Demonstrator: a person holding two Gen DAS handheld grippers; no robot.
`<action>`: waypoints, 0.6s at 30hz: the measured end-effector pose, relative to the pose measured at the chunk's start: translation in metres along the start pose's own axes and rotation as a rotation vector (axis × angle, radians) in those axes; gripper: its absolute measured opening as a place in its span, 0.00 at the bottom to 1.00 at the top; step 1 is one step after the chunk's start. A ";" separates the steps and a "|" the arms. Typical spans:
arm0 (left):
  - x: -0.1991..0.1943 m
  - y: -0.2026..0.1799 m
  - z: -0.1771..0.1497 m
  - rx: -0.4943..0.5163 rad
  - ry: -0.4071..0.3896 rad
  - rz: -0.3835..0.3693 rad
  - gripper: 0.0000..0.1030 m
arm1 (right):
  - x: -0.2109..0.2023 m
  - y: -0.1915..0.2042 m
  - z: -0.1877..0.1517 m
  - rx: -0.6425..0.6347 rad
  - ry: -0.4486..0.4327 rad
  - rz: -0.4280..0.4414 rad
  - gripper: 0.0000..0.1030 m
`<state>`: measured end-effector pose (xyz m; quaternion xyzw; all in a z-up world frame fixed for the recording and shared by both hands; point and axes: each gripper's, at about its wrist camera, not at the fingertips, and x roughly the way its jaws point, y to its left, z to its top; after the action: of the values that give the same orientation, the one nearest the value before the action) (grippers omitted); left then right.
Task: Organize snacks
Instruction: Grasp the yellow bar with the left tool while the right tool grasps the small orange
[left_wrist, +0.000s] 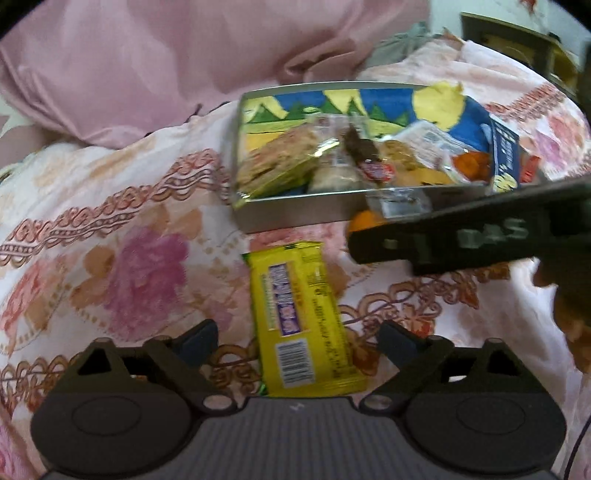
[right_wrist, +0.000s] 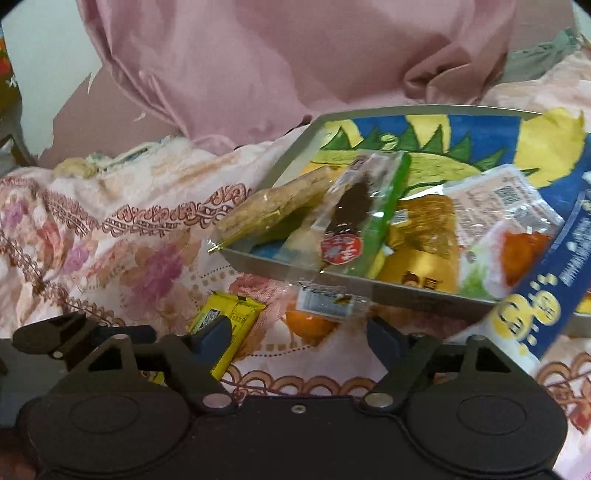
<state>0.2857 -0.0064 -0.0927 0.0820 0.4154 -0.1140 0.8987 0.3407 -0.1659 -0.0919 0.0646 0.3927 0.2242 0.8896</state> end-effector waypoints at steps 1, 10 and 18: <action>0.001 0.001 0.000 -0.006 0.004 -0.017 0.86 | 0.003 0.001 0.001 -0.004 0.003 -0.002 0.73; 0.009 0.016 0.003 -0.082 0.008 -0.066 0.68 | 0.023 0.005 0.002 -0.052 0.030 -0.056 0.56; 0.009 0.020 0.003 -0.085 0.009 -0.073 0.54 | 0.028 0.012 0.002 -0.119 0.040 -0.106 0.35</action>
<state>0.2982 0.0106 -0.0966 0.0293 0.4265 -0.1287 0.8948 0.3550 -0.1428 -0.1061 -0.0135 0.3991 0.2010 0.8945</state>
